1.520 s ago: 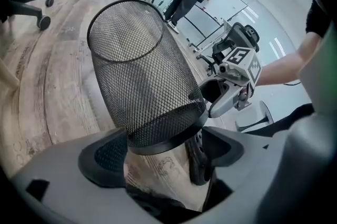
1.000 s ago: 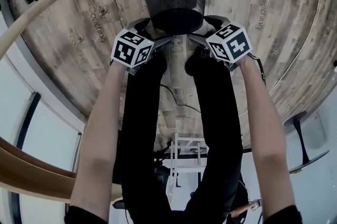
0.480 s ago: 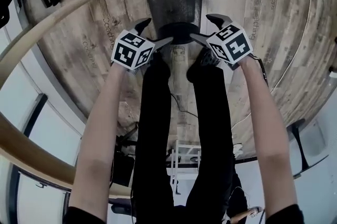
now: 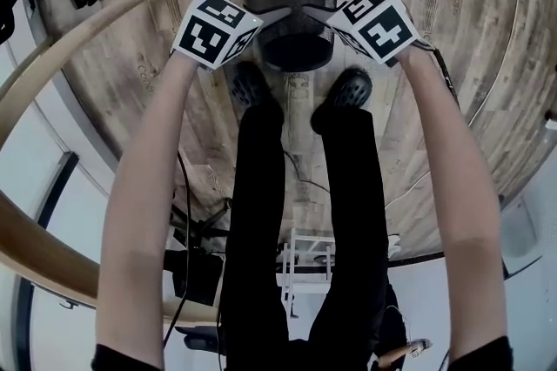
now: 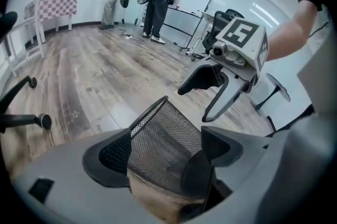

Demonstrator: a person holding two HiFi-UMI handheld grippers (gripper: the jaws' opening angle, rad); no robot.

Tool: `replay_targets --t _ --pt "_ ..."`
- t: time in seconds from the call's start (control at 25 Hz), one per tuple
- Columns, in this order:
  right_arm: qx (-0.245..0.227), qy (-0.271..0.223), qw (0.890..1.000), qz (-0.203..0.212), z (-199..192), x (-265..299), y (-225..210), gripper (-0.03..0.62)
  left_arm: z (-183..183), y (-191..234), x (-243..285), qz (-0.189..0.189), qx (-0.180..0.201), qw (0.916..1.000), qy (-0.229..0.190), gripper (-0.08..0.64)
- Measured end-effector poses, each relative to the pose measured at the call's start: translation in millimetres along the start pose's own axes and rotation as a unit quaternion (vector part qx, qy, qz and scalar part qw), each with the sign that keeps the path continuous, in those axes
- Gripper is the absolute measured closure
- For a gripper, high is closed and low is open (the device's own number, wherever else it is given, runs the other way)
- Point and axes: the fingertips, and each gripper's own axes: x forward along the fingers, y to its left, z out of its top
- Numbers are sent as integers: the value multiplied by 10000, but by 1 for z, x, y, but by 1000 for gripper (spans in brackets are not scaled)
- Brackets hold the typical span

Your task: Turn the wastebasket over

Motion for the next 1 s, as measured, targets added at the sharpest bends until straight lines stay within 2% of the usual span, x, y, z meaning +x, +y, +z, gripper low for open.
replay_targets --t 0.16,0.32,0.68,1.0 --pt "-406 67 9991 -123 13 6 -15 245 12 15 6 63 371 9992 126 127" --pt "-756 174 9968 -193 18 10 -29 245 21 25 12 73 558 9981 237 127" --pt "-1386 398 9896 25 19 36 -27 245 8 29 29 -404 796 9936 688 129" --pt "-1366 341 9896 292 25 49 -19 249 -9 32 37 -484 1014 9896 901 129"
